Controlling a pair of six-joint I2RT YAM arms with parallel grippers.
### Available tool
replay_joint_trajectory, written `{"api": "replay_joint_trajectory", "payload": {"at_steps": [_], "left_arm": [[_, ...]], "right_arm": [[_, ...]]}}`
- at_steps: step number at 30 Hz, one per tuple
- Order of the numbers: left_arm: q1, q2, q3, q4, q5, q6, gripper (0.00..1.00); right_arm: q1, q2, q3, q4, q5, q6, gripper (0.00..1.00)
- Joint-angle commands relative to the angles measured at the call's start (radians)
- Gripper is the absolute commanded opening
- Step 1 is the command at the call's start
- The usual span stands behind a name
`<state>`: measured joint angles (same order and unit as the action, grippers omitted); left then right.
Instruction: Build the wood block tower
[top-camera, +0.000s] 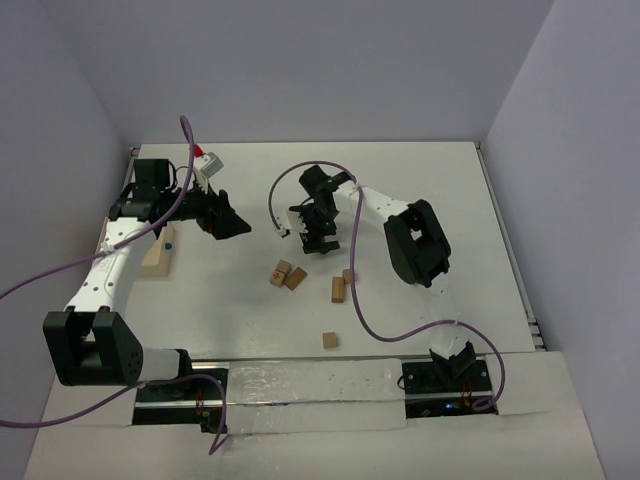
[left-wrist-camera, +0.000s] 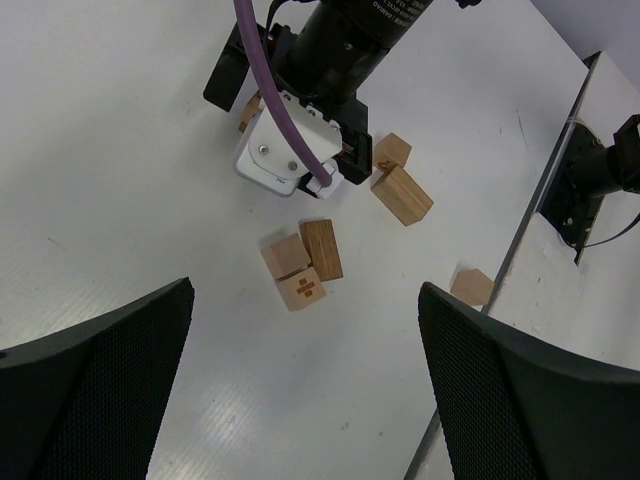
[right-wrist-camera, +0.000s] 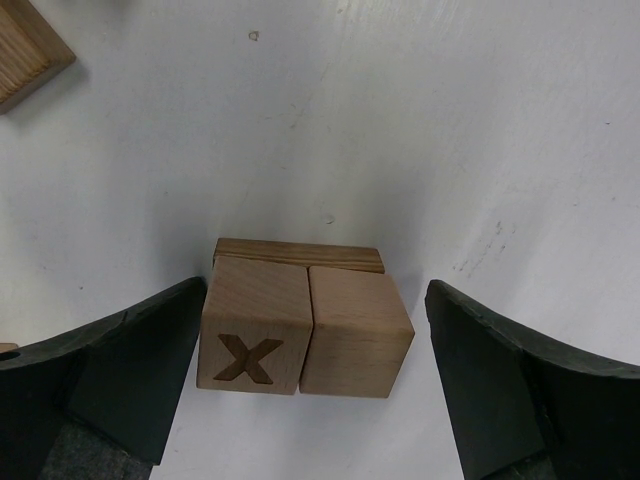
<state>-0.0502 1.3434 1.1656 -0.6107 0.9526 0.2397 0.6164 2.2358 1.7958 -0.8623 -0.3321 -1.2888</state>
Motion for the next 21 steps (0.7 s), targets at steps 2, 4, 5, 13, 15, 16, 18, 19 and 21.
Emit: {"api": "replay_joint_trajectory", "payload": {"at_steps": [2,4,5,13,15,16,18,19,21], "left_arm": [[0.009,0.007,0.032,-0.007,0.014,0.027,0.99],[0.009,0.007,0.034,-0.009,0.012,0.027,0.99],[0.009,0.007,0.034,-0.009,0.014,0.029,0.99],[0.009,0.01,0.034,-0.015,0.015,0.036,0.99],[0.009,0.011,0.036,-0.017,0.014,0.038,0.99],[0.009,0.011,0.036,-0.017,0.015,0.039,0.99],[0.01,0.011,0.033,-0.016,0.016,0.04,0.99],[0.01,0.011,0.032,-0.015,0.017,0.041,0.99],[0.011,0.011,0.029,-0.017,0.017,0.041,0.99]], "right_arm": [[0.012,0.038,0.045,-0.029,0.012,-0.018,0.96],[0.014,0.041,0.05,-0.037,0.015,-0.021,0.95],[0.014,0.042,0.051,-0.038,0.015,-0.023,0.95],[0.02,0.066,0.081,-0.072,0.028,-0.032,0.86],[0.023,0.072,0.088,-0.081,0.03,-0.033,0.84],[0.023,0.074,0.089,-0.082,0.031,-0.034,0.83],[0.024,0.075,0.092,-0.087,0.033,-0.036,0.8],[0.025,0.077,0.093,-0.087,0.035,-0.037,0.79],[0.027,0.077,0.093,-0.089,0.037,-0.037,0.76]]}}
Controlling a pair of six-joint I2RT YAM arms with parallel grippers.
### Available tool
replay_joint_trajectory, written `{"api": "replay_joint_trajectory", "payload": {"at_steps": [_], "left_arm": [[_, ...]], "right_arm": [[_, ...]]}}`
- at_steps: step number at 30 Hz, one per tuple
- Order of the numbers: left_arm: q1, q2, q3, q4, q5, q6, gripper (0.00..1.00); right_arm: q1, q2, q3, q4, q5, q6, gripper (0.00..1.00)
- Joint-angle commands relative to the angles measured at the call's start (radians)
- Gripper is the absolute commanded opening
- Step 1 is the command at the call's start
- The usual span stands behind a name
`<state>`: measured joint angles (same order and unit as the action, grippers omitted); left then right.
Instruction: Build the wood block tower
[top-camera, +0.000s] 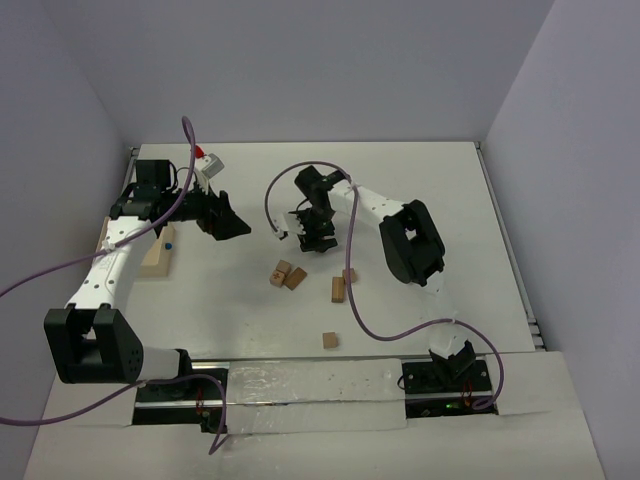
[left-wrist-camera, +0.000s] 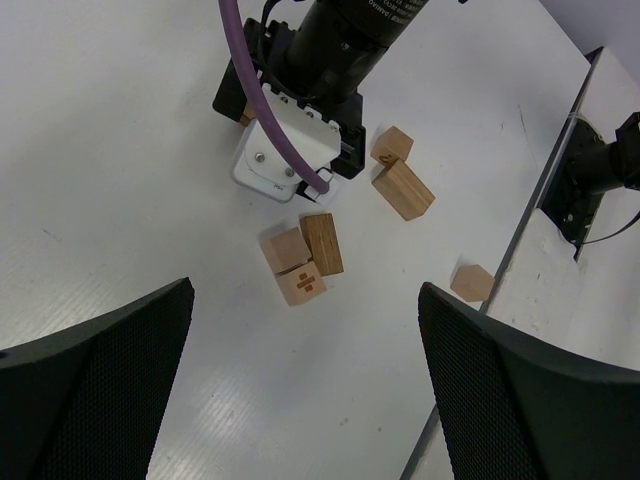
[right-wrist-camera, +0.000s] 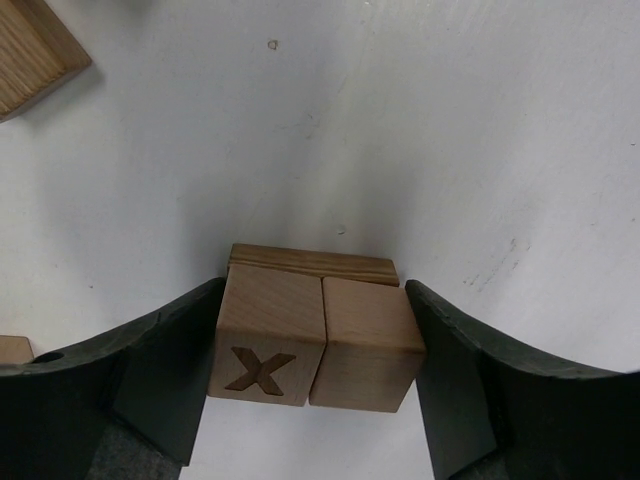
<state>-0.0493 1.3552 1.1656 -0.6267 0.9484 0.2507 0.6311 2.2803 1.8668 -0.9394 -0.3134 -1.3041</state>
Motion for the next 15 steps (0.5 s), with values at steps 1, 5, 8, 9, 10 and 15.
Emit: {"api": "replay_joint_trajectory", "payload": {"at_steps": [1,5,8,9,10,15], "left_arm": [[0.011,-0.001,0.028,-0.001,0.021,0.031,0.99],[0.014,0.001,0.032,-0.005,0.021,0.036,0.99],[0.016,0.0,0.032,-0.008,0.021,0.041,0.99],[0.016,-0.001,0.032,-0.008,0.021,0.041,0.99],[0.017,-0.001,0.031,-0.008,0.022,0.041,0.99],[0.019,-0.001,0.029,-0.007,0.021,0.041,0.99]], "right_arm": [[0.013,0.035,0.024,-0.014,0.021,-0.021,0.75],[0.013,0.043,0.032,-0.02,0.027,-0.023,0.73],[0.017,0.045,0.032,-0.021,0.031,-0.023,0.7],[0.018,0.045,0.032,-0.021,0.033,-0.023,0.68],[0.018,0.045,0.032,-0.021,0.033,-0.021,0.68],[0.017,0.056,0.044,-0.025,0.039,-0.013,0.66]]}}
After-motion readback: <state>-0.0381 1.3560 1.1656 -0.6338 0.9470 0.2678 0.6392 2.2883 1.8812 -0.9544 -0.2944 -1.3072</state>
